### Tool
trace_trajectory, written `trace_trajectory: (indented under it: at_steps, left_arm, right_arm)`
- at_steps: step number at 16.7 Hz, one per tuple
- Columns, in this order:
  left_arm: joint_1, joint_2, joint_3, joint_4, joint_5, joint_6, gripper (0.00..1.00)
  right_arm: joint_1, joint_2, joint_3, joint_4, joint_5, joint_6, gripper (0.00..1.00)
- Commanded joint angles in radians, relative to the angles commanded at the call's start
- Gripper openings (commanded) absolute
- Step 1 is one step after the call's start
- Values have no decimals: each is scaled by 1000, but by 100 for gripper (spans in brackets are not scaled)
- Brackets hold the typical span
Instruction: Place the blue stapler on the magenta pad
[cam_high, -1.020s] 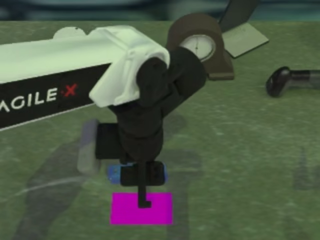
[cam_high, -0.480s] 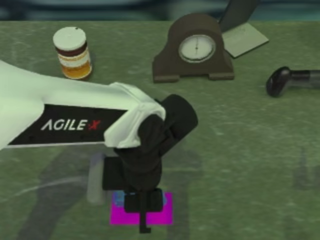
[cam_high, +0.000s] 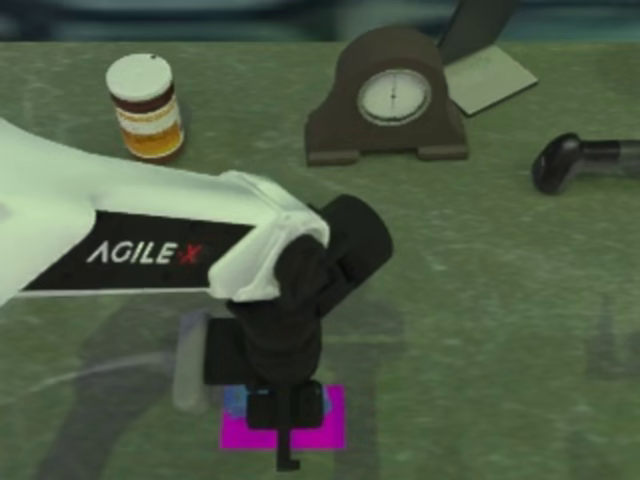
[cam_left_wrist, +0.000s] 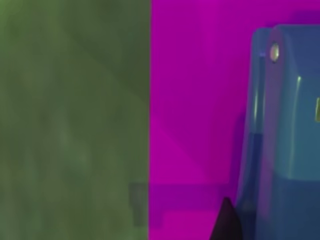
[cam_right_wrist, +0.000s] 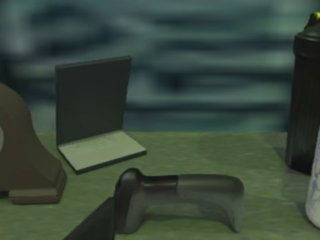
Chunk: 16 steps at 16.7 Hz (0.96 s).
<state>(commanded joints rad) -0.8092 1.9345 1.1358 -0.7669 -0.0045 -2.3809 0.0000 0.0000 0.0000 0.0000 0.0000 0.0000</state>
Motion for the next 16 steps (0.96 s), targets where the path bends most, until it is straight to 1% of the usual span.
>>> trace_trajectory:
  at_steps: [10,11,16]
  left_arm:
    - [0,0,0,0,0,0,98]
    - [0,0,0,0,0,0,100]
    - [0,0,0,0,0,0,100]
  right_arm:
    - [0,0,0,0,0,0,100]
    - [0,0,0,0,0,0,100]
    - [0,0,0,0,0,0,100]
